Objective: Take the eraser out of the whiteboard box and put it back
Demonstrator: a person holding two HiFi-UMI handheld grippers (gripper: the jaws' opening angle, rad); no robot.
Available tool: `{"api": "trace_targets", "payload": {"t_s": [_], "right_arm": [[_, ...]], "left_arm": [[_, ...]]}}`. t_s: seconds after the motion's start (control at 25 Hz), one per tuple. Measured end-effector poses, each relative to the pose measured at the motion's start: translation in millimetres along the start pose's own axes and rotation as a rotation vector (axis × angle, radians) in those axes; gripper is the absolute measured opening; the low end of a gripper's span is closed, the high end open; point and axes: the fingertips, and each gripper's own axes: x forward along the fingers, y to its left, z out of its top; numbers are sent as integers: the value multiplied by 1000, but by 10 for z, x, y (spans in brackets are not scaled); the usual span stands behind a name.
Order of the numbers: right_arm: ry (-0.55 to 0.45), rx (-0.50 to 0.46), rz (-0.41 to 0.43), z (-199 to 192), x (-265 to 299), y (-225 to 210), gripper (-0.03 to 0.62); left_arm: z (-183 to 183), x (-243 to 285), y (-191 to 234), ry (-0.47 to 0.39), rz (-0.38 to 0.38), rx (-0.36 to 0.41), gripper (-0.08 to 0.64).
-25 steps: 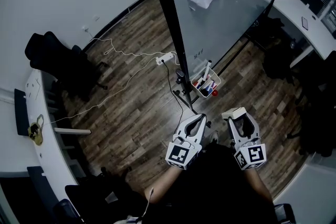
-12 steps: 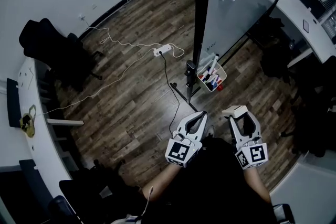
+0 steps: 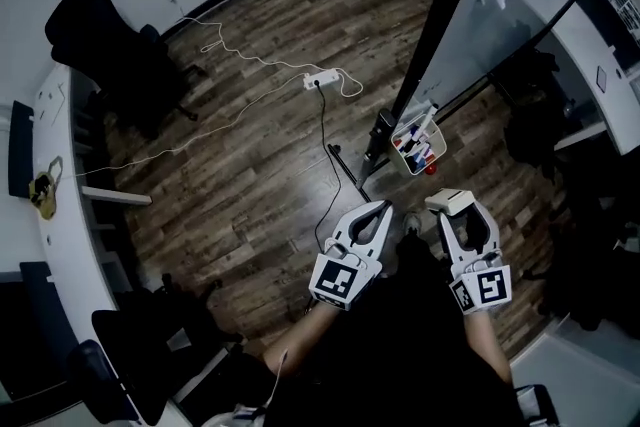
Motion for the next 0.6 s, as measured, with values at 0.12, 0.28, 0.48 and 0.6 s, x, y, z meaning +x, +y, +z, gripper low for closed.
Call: {"api": "trace_targets", "payload": {"t_s": [0.12,0.28,0.48,0.6], "right_arm": [[1,-14,73,0,201,-70,242],[24,-30,185,-49,409,-234,242],[44,-34,296,-86,710,-345,242],[49,-35,347,-97,867,-367,242]], "left_arm": [[5,89,142,-5,60,1,6],[17,297,198,-5,133,-1,5],[14,487,288,-2,203,0,6],[15,590,319,0,233,2,6]]}}
